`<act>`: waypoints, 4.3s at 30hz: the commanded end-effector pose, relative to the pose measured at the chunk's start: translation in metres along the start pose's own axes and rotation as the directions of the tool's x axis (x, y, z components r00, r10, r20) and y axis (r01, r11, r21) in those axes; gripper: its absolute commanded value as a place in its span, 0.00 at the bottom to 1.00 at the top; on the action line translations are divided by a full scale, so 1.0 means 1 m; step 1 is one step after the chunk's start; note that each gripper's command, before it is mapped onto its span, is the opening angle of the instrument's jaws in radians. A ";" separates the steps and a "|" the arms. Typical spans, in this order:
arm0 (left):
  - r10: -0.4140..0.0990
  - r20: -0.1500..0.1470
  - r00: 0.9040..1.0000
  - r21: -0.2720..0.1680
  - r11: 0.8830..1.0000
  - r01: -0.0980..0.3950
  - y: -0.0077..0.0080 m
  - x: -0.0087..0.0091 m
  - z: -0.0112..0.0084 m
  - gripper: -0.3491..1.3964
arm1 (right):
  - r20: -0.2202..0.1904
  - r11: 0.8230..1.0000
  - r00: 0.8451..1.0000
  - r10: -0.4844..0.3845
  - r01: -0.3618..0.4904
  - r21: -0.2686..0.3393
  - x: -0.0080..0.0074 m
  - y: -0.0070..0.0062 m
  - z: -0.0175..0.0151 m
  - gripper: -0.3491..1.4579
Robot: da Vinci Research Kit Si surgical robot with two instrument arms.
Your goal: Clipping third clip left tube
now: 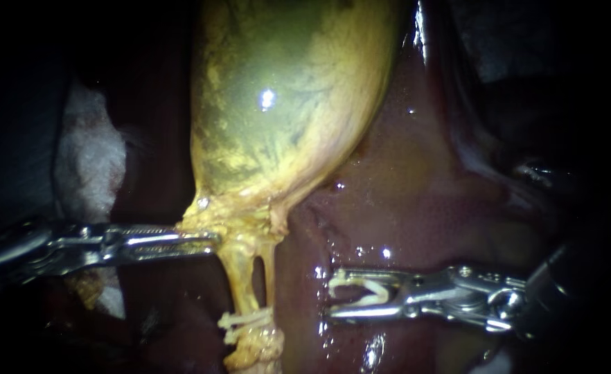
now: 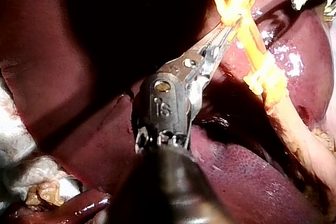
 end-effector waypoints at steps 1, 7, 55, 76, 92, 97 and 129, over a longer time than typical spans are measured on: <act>0.000 0.003 1.000 0.000 1.000 0.000 0.0000 0.0000 -0.0001 0.00 | 0.002 1.000 1.000 0.000 0.000 0.003 0.0000 0.0000 0.0004 0.47; 0.001 0.017 1.000 0.005 1.000 -0.001 0.0000 -0.0001 -0.0001 0.00 | -0.006 1.000 1.000 -0.006 0.006 0.016 -0.0003 0.0000 0.0031 0.47; -0.001 0.017 1.000 0.012 1.000 0.000 0.0009 -0.0002 0.0005 0.00 | 0.016 1.000 1.000 0.012 -0.012 -0.006 -0.0018 0.0048 0.0114 0.49; 0.000 0.017 1.000 0.011 1.000 0.000 0.0010 -0.0003 0.0008 0.00 | 0.019 1.000 1.000 0.020 -0.020 -0.015 -0.0024 0.0061 0.0114 0.49; 0.004 0.020 1.000 0.000 1.000 -0.004 0.0012 -0.0009 0.0019 0.00 | 0.016 1.000 1.000 0.022 -0.022 -0.016 -0.0018 0.0038 0.0146 0.50; 0.004 0.020 1.000 0.001 1.000 -0.004 0.0013 -0.0009 0.0020 0.00 | 0.016 1.000 1.000 0.022 -0.022 -0.015 -0.0017 0.0038 0.0145 0.49; 0.004 0.020 1.000 0.001 1.000 -0.004 0.0014 -0.0008 0.0020 0.00 | -0.018 0.982 0.983 0.185 -0.186 -0.037 -0.0012 0.0038 0.0129 0.00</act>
